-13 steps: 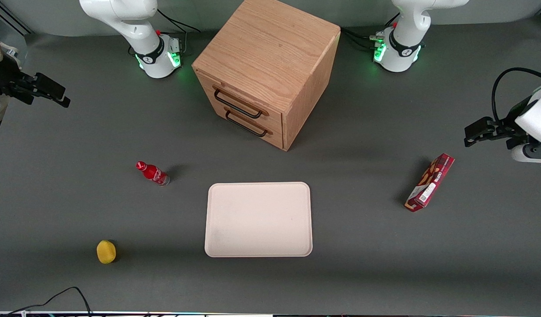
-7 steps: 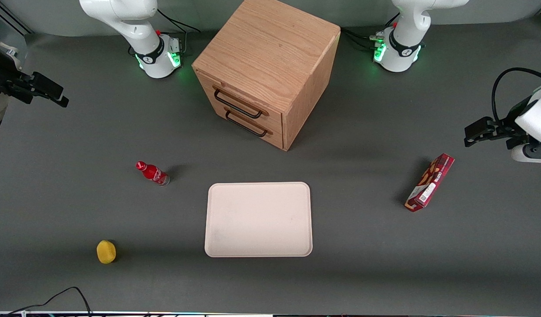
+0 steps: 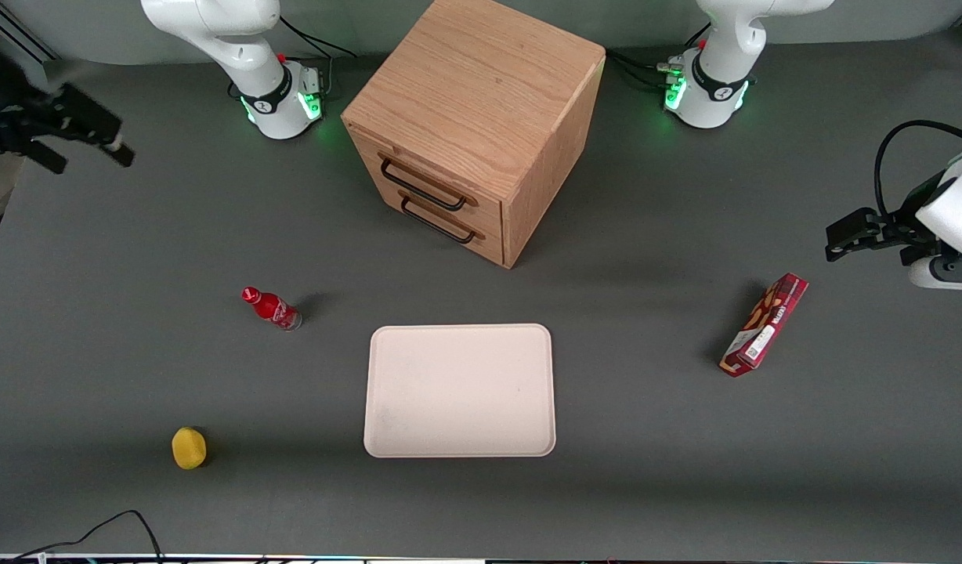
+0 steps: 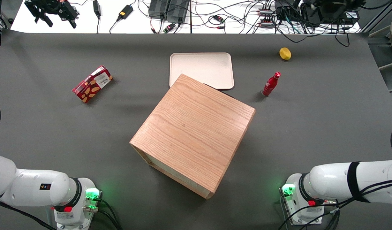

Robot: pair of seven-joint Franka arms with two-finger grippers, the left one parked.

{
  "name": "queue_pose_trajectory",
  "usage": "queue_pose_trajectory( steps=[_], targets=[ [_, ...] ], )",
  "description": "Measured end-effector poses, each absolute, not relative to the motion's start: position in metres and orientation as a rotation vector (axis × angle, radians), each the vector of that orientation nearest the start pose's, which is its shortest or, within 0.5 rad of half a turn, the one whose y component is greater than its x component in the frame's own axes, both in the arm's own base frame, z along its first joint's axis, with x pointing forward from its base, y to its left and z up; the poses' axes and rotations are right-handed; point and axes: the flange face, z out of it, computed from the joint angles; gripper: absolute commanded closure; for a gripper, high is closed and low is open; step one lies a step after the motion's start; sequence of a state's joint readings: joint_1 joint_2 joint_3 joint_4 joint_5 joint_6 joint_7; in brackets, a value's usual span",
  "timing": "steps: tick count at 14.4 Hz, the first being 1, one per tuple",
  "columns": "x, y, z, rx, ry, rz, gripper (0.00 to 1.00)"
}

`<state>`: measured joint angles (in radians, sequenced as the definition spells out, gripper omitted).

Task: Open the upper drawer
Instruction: 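Move the right gripper toward the upper drawer's black handle of the cabinet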

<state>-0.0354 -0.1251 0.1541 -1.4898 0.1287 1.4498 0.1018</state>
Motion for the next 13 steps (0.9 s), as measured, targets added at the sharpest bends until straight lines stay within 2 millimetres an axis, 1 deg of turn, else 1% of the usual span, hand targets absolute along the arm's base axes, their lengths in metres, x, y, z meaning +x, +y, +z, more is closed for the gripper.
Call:
queue_pose_trajectory(
  steps=[1,2,3,5,7,8,9,10,13],
  targets=[
    [0.490,0.102,0.716,-3.020,-0.188,-0.106,0.00],
    [0.487,0.122,0.714,-3.007,-0.366,-0.104,0.00],
    [0.484,0.139,0.711,-2.980,-0.555,-0.098,0.00],
    [0.479,0.158,0.707,-2.882,-0.859,-0.076,0.00],
    [0.477,0.182,0.700,-2.764,-1.087,-0.062,0.00],
    [0.475,0.200,0.693,-2.693,-1.171,-0.042,0.00],
    [0.476,0.217,0.684,-2.625,-1.219,-0.014,0.00],
    [0.479,0.230,0.672,-2.570,-1.248,0.021,0.00],
    [0.496,0.254,0.626,-2.415,-1.388,0.126,0.00]
  ],
)
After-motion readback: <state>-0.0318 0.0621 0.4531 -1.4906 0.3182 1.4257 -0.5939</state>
